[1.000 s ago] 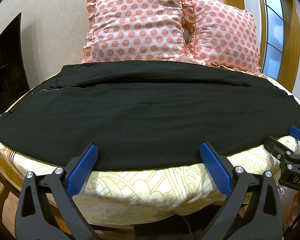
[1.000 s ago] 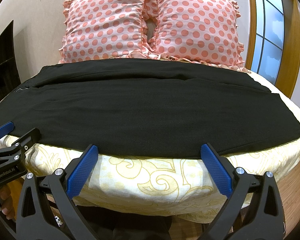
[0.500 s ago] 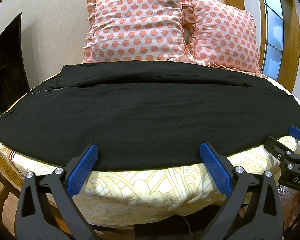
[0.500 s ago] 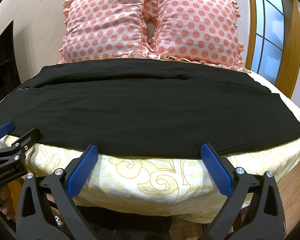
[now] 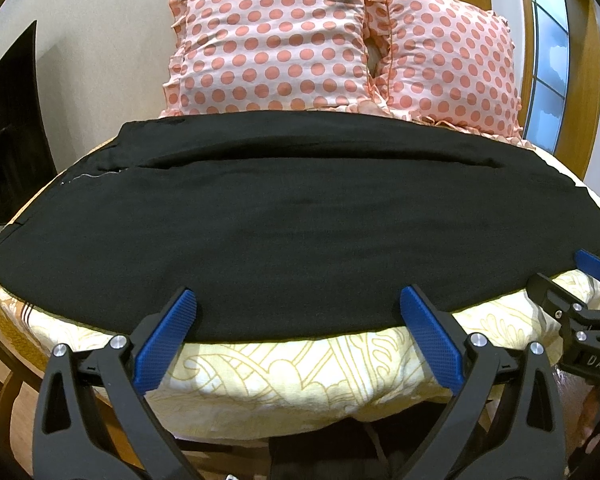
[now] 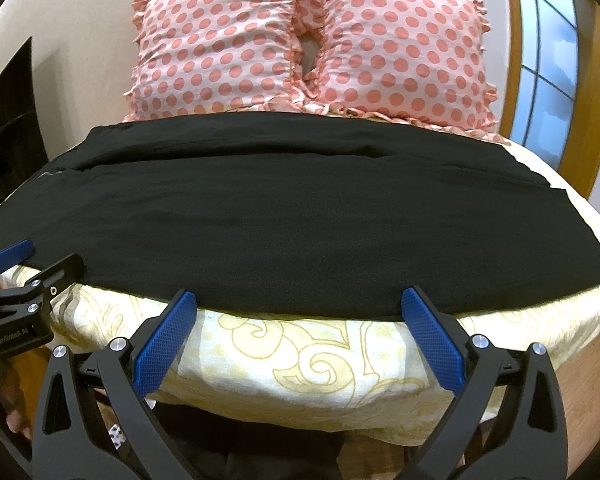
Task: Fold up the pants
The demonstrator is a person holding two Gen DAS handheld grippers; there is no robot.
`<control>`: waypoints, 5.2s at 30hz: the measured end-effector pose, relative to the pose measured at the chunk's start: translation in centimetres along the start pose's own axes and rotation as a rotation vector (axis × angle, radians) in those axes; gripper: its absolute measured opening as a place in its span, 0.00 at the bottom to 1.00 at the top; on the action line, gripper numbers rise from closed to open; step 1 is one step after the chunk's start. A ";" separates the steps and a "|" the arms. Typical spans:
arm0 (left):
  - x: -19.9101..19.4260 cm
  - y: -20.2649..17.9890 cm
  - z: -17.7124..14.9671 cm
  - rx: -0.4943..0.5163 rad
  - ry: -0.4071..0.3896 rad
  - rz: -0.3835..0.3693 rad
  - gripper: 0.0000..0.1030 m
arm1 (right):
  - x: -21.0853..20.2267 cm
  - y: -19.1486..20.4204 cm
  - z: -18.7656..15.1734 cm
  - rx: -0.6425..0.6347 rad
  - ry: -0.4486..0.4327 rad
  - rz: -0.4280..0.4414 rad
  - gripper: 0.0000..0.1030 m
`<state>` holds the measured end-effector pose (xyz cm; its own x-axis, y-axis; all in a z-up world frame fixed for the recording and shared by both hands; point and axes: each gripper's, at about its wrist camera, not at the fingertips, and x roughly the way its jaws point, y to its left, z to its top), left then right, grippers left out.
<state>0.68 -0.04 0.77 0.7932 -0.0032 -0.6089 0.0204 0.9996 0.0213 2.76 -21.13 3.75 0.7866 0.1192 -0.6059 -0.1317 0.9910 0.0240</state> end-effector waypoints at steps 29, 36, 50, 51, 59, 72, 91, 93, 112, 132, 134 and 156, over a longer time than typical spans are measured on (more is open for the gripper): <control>7.5 4.4 11.3 -0.043 -0.021 0.088 0.98 | 27.2 -33.9 23.1 0.829 0.332 -0.528 0.66; 7.9 4.8 11.2 -0.059 0.004 0.045 0.98 | 28.5 -33.1 22.8 0.701 0.343 -0.640 0.41; 8.2 6.3 11.0 -0.148 0.030 0.013 0.98 | 15.3 -34.7 17.5 0.874 -0.081 -0.151 0.03; 8.2 6.5 11.0 -0.157 0.031 0.013 0.98 | 13.8 -34.1 16.9 0.875 -0.102 -0.129 0.03; 7.6 6.2 11.0 -0.155 -0.001 0.021 0.98 | 3.7 -30.1 4.1 1.030 -0.103 -0.037 0.03; 4.5 8.7 13.0 -0.122 -0.092 0.092 0.98 | 4.5 -30.1 2.4 1.109 -0.063 0.018 0.39; 17.8 17.4 24.0 -0.426 0.123 0.016 0.97 | 2.8 -33.8 -1.3 1.157 -0.306 0.273 0.03; 20.7 17.7 24.9 -0.468 0.183 0.008 0.95 | 3.0 -33.8 -1.7 1.163 -0.296 0.270 0.03; 6.8 22.1 18.8 -0.554 0.055 -0.029 0.07 | 1.5 -34.8 1.2 1.053 -0.320 0.194 0.03; -1.1 23.0 2.7 -0.702 0.021 0.121 0.16 | 0.9 -36.7 -0.3 1.083 -0.235 0.146 0.03; -1.2 23.1 2.3 -0.697 0.033 0.112 0.12 | 0.4 -36.3 -0.1 1.059 -0.223 0.108 0.03; -2.7 23.4 -0.6 -0.632 0.055 0.080 0.10 | -1.2 -36.0 -4.1 1.101 -0.192 0.037 0.03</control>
<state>-1.33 23.37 2.46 0.7448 0.0572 -0.6648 -0.4140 0.8210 -0.3932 4.11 -57.19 0.35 0.8859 0.0634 -0.4596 0.3740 0.4887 0.7882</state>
